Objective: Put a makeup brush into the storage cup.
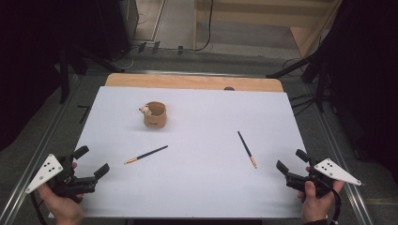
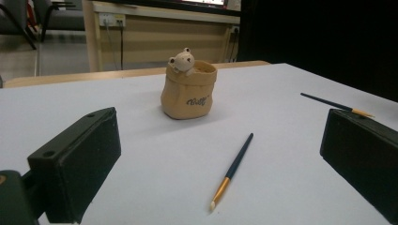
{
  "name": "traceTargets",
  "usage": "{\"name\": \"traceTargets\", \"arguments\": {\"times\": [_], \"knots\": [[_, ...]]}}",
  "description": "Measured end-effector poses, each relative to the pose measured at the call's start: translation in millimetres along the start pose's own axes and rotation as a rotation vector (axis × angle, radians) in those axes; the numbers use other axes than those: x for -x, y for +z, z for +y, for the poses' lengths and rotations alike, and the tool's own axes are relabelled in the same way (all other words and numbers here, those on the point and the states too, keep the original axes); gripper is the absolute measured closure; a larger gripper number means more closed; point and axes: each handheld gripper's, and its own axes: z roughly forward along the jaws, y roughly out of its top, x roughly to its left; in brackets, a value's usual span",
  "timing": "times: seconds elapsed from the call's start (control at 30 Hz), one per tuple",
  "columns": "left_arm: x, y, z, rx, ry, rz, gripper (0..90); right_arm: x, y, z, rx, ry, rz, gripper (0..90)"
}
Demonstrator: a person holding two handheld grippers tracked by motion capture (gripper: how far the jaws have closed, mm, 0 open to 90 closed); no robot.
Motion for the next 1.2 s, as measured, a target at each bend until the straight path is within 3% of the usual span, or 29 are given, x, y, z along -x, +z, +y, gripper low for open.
{"name": "traceTargets", "arguments": {"times": [0.47, 0.93, 1.2], "knots": [[3.1, 0.6, -1.6, -0.007, 0.003, -0.017, 0.0, -7.4, 3.7, 12.1, 0.014, -0.004, 0.015, 12.2], [4.5, -2.3, -3.3, -0.002, -0.005, -0.016, 0.0, -25.2, 27.9, 33.5, -0.003, -0.047, 0.055, 13.4], [4.1, -1.3, -4.4, 0.000, -0.012, -0.016, 0.0, -29.1, 42.3, 45.4, -0.021, -0.053, 0.050, 13.5]]}}
